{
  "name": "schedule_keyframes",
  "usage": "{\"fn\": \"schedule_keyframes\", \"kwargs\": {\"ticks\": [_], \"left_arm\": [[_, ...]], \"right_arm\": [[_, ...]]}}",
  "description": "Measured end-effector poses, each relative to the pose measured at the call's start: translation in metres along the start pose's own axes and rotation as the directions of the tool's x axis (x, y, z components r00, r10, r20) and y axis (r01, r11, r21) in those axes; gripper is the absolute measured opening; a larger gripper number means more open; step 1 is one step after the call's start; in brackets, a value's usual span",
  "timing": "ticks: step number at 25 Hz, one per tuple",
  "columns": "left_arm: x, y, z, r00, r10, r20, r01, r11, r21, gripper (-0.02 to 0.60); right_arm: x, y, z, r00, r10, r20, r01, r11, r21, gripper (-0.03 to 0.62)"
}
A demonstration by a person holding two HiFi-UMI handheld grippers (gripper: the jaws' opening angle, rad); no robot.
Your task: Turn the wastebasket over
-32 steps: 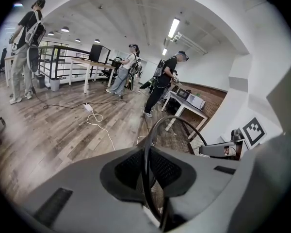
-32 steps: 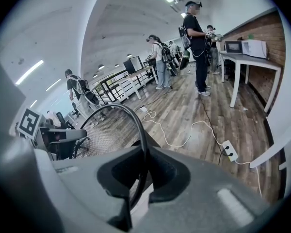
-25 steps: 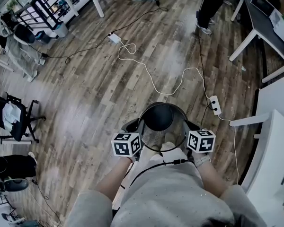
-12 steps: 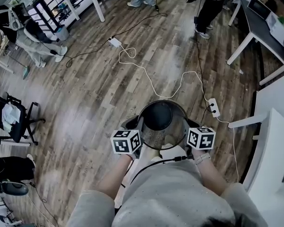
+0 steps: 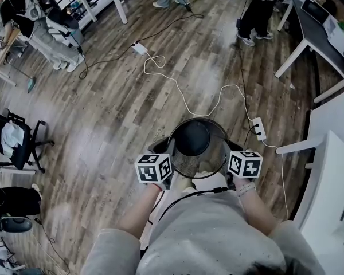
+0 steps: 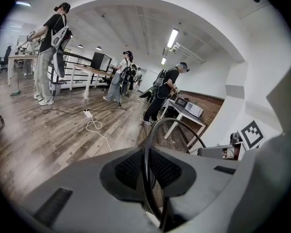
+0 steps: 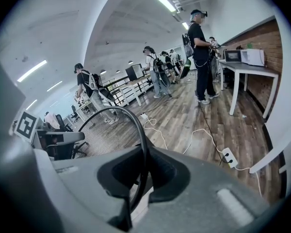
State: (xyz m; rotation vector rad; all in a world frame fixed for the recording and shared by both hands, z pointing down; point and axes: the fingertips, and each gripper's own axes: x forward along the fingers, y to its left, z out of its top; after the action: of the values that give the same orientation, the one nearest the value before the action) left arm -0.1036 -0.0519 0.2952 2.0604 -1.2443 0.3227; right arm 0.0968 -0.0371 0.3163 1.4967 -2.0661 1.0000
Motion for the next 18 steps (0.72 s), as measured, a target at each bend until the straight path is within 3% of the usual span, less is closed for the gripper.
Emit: {"fn": "schedule_keyframes", "kwargs": {"ticks": [18], "left_arm": [[0.014,0.006,-0.007,0.999,-0.005,-0.033,0.005,1.0,-0.013,0.041]], "right_arm": [[0.005,-0.006,-0.012,1.0,-0.01,-0.02,0.01,1.0,0.018,0.028]]}}
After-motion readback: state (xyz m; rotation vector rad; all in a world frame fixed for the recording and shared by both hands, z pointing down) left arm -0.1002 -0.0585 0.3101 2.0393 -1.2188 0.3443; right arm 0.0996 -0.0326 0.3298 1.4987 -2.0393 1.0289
